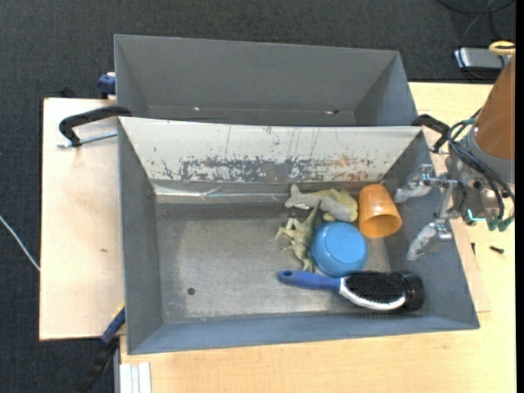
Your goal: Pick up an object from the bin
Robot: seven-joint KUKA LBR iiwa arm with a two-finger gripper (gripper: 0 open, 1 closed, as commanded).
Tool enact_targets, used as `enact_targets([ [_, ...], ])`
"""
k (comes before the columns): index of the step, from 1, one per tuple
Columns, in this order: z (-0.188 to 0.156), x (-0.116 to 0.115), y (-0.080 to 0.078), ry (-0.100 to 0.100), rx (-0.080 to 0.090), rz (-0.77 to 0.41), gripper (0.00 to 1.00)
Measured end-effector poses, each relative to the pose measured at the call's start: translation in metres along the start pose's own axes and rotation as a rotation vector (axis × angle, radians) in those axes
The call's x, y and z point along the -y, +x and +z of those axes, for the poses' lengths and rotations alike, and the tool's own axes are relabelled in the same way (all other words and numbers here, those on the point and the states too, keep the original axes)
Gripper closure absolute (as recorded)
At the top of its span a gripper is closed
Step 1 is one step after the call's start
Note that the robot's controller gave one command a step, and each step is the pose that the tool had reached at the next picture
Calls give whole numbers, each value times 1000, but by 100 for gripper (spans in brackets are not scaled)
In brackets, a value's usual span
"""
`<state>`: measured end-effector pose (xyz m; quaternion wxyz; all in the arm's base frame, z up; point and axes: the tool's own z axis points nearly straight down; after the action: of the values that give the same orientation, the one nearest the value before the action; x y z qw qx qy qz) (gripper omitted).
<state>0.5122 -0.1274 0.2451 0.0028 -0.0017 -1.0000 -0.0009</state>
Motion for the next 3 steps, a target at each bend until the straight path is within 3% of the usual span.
enact_targets([
  [1,151,-62,12,0,14,-44,0],
  [2,142,-84,16,3,12,43,0],
  [3,132,-87,18,0,11,140,0],
])
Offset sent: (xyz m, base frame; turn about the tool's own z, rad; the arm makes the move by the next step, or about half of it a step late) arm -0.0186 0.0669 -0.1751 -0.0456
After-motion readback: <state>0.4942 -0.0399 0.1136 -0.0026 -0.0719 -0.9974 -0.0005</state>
